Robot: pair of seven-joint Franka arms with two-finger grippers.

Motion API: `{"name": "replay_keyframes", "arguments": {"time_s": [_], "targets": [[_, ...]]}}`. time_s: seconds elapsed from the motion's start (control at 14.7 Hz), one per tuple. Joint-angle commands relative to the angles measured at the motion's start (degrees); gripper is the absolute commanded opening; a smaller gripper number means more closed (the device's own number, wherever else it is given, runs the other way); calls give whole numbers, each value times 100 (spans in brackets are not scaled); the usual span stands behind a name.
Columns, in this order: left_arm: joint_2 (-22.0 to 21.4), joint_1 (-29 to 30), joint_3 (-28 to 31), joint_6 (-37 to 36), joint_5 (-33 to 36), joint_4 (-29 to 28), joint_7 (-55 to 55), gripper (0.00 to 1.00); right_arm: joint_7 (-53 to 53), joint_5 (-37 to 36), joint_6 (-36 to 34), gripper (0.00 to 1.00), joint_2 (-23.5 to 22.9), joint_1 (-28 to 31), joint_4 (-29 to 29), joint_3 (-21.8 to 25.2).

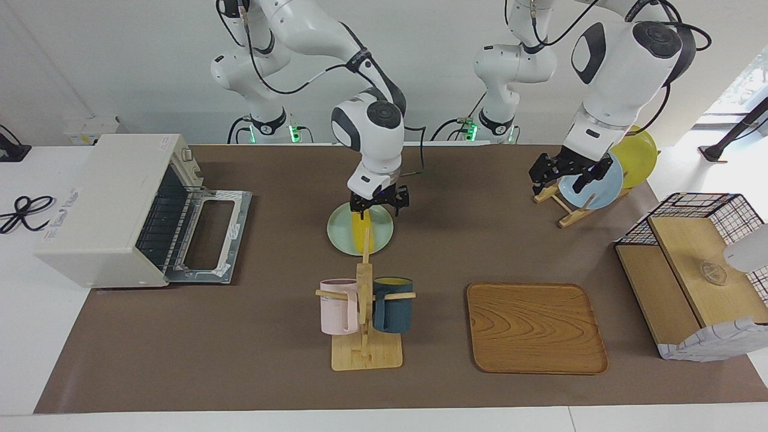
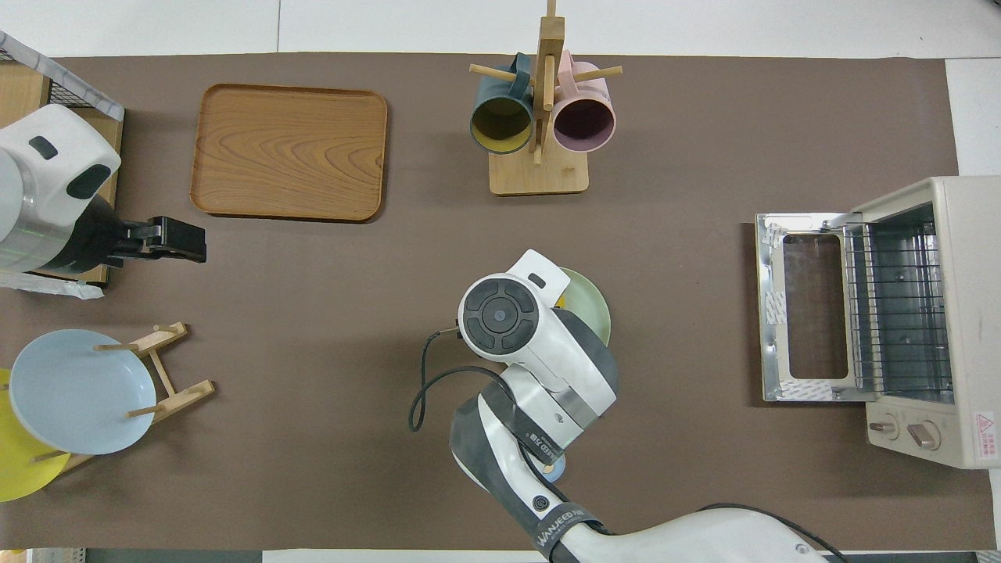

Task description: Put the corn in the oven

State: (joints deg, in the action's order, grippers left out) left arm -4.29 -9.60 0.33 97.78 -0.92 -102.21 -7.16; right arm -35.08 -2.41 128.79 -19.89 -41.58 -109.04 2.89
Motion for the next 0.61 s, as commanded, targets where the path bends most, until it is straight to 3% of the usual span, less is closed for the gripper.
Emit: {"name": "replay_keyframes", "arguments": {"time_s": [0.0,0.27,0.54], "targets": [[-151,64,-50,-321,171,0,110,100,-69,-76,181,97,-59,9,-47,-16],[-283,64,-42,-181,171,-220,127,100,-69,-32,112,93,-94,-70,120,-25],[-204,55,11,39,180,-80,154,100,-69,3,208,78,-147,-61,76,-25]]}}
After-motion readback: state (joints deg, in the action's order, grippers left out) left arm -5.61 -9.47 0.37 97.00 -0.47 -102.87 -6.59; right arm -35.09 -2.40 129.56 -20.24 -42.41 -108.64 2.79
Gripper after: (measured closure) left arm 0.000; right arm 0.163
